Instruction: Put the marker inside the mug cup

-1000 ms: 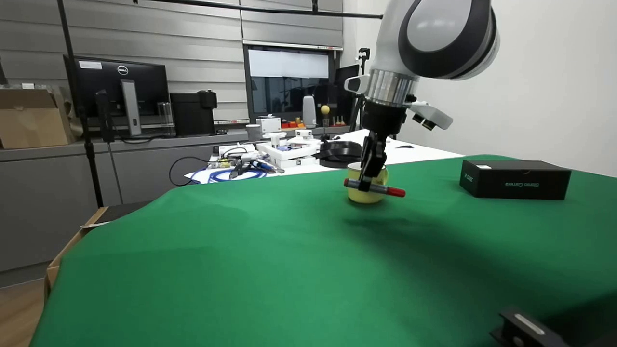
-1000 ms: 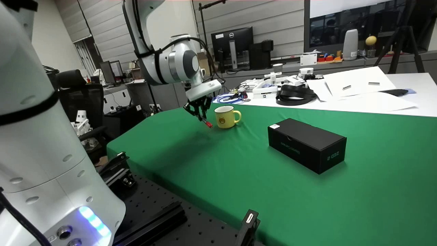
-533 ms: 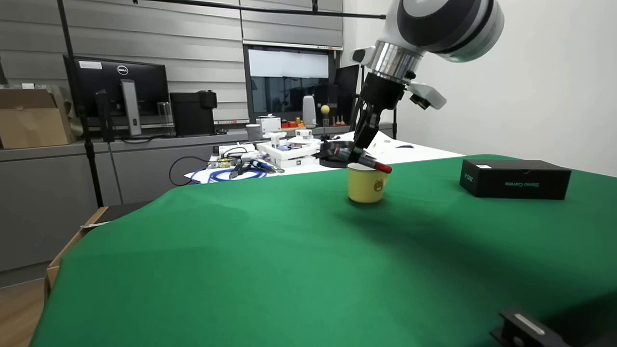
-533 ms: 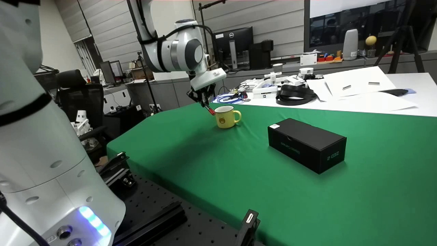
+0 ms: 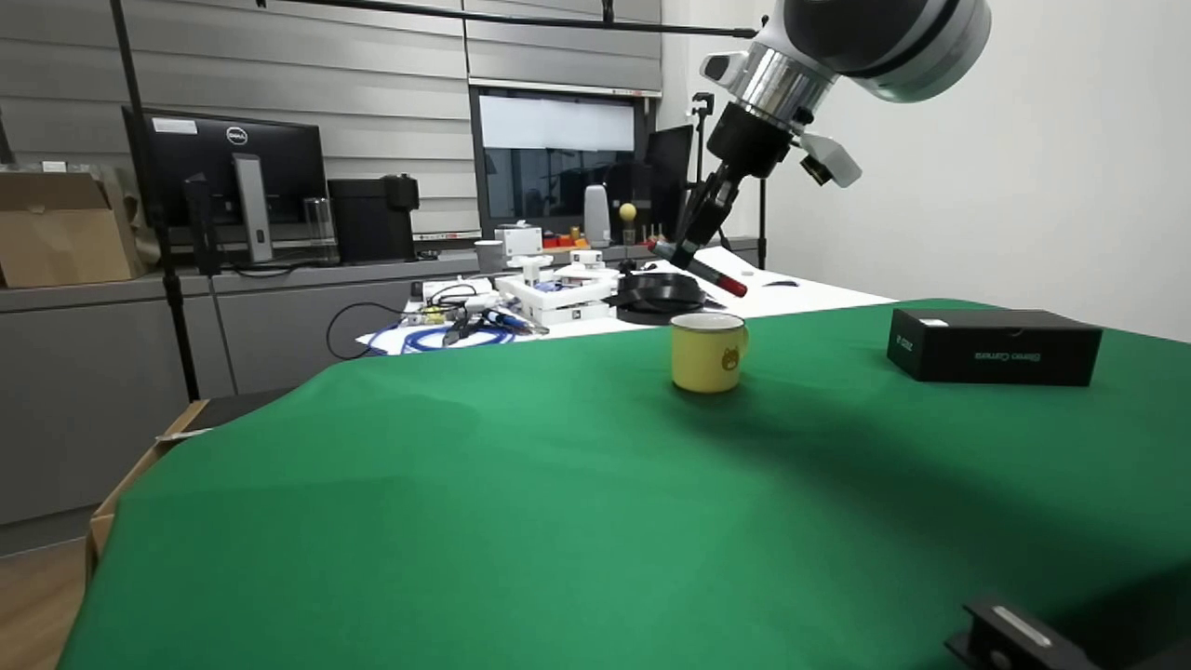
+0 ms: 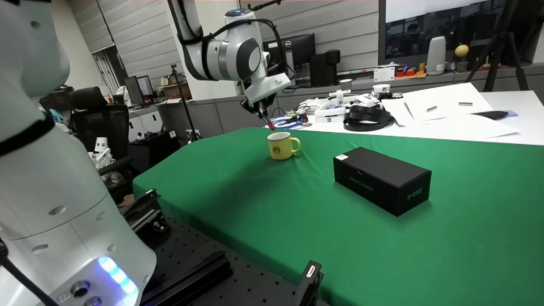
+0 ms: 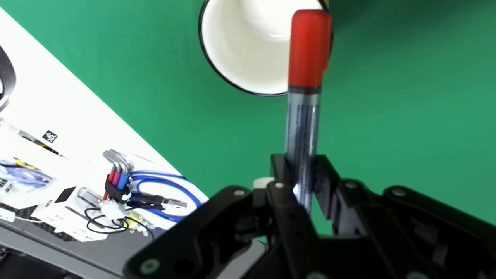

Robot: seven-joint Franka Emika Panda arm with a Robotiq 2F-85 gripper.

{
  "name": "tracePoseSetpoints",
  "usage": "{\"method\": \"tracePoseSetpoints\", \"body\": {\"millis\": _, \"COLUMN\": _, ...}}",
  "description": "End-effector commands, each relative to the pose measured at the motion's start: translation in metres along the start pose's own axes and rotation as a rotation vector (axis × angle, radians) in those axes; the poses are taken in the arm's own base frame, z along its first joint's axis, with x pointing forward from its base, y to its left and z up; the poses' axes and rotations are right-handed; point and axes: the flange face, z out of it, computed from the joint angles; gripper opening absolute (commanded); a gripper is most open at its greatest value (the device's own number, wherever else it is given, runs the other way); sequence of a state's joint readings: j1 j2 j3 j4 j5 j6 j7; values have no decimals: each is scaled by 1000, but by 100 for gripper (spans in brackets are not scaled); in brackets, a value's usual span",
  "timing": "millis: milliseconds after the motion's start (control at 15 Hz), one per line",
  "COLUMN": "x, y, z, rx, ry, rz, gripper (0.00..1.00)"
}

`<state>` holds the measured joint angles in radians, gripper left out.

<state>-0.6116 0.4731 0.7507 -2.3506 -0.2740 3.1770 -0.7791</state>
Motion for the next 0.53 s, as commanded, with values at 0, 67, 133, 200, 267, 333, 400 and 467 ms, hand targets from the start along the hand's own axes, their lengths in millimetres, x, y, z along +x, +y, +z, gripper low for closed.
{"method": "tracePoseSetpoints", "body": {"millis": 0, "x": 0, "y": 17, "z": -2, "rx": -12, "ry": 101, "rz": 45, "gripper": 5}}
{"method": "tracePoseSetpoints", "body": {"millis": 67, "x": -1, "y": 21, "z": -3, "rx": -10, "ry": 124, "rz": 57, "gripper": 5}}
{"method": "tracePoseSetpoints", "body": {"millis": 133, "x": -1, "y": 24, "z": -3, "rx": -5, "ry": 151, "rz": 71, "gripper": 5}}
{"method": "tracePoseSetpoints", "body": {"millis": 200, "x": -2, "y": 27, "z": -3, "rx": 3, "ry": 172, "rz": 88, "gripper": 5}}
{"method": "tracePoseSetpoints", "body": {"millis": 267, "x": -3, "y": 29, "z": -3, "rx": 11, "ry": 196, "rz": 104, "gripper": 5}}
{"method": "tracePoseSetpoints", "body": {"millis": 333, "x": -5, "y": 31, "z": -3, "rx": 18, "ry": 215, "rz": 116, "gripper": 5}}
{"method": "tracePoseSetpoints", "body": {"millis": 400, "x": -7, "y": 33, "z": -3, "rx": 27, "ry": 231, "rz": 127, "gripper": 5}}
{"method": "tracePoseSetpoints", "body": {"millis": 467, "x": -9, "y": 35, "z": -2, "rx": 35, "ry": 244, "rz": 136, "gripper": 5}}
